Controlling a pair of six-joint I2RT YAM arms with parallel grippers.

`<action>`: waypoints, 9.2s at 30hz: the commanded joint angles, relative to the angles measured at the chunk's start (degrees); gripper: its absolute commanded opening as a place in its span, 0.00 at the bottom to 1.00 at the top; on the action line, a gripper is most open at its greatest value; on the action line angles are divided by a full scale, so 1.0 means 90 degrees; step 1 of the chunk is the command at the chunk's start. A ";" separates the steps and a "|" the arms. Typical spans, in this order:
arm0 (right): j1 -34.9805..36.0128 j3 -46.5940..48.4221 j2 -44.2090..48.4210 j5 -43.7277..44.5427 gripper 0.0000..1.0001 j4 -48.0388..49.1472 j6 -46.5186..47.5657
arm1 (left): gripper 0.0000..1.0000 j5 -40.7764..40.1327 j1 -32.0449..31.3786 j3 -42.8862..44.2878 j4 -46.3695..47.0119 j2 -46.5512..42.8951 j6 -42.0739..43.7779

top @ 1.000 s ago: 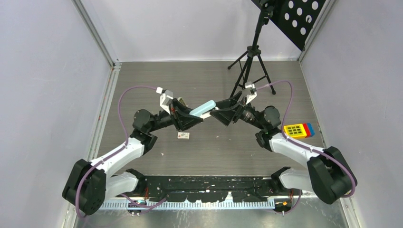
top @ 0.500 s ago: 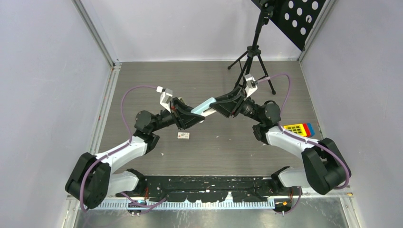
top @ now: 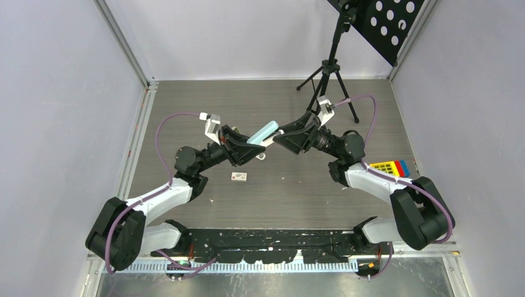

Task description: Load the staples into the stapler

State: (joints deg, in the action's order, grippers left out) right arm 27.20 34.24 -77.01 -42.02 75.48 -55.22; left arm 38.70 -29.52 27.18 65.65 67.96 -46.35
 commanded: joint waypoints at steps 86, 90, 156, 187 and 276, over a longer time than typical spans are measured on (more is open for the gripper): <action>-0.1745 0.0353 0.0428 -0.0147 0.00 0.0656 -0.1091 | 0.00 -0.0323 0.0526 0.0820 -0.5169 -0.2509 0.2291; -0.1825 0.0336 0.0653 0.0126 0.00 0.0657 -0.1130 | 0.00 -0.0499 0.0526 0.0337 -0.4892 -0.2743 0.1741; 0.2375 0.3337 0.0366 0.1613 0.58 -1.2427 1.0155 | 0.00 0.1456 -0.0223 0.3201 -0.9767 -0.1182 0.7181; 0.2313 0.3506 -0.0577 0.1925 0.00 -1.2291 0.9710 | 0.31 0.0355 -0.0291 0.2807 -0.9638 -0.1648 0.7181; 0.0034 0.0850 0.1584 0.4860 1.00 -0.8519 0.3208 | 0.93 -0.5073 -0.0283 0.1309 -0.9369 -0.1369 0.1893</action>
State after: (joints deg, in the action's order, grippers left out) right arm 27.64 40.71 -61.17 2.04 -2.28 -23.16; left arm -6.76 -32.23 40.86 -19.16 53.49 -20.45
